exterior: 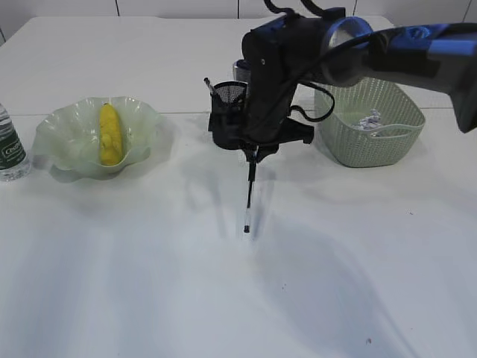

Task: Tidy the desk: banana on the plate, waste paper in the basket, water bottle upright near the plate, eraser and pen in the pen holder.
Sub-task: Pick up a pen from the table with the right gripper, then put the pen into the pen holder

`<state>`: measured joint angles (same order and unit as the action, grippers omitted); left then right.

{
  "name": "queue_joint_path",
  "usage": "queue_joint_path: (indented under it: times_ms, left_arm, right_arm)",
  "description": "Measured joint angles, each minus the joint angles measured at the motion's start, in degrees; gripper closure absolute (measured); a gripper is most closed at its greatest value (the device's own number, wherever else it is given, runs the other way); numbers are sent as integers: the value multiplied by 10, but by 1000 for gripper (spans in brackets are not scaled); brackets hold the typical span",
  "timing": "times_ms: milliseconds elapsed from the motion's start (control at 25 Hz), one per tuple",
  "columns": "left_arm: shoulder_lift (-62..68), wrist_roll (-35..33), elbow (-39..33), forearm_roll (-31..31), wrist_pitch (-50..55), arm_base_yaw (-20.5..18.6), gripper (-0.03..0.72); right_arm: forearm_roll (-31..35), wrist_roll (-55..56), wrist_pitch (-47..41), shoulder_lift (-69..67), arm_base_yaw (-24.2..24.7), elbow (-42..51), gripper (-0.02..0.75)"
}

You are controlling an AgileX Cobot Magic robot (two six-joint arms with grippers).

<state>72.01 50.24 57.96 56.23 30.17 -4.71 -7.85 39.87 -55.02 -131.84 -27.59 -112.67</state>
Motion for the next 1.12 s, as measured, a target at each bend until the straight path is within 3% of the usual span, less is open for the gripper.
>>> queue_joint_path:
  times_ms: [560, 1120]
  left_arm:
    - [0, 0, 0, 0, 0, 0, 447]
    - [0, 0, 0, 0, 1, 0, 447]
  right_arm:
    - [-126, 10, 7, -1, 46, -93, 675]
    - [-220, 14, 143, -1, 49, -130, 677]
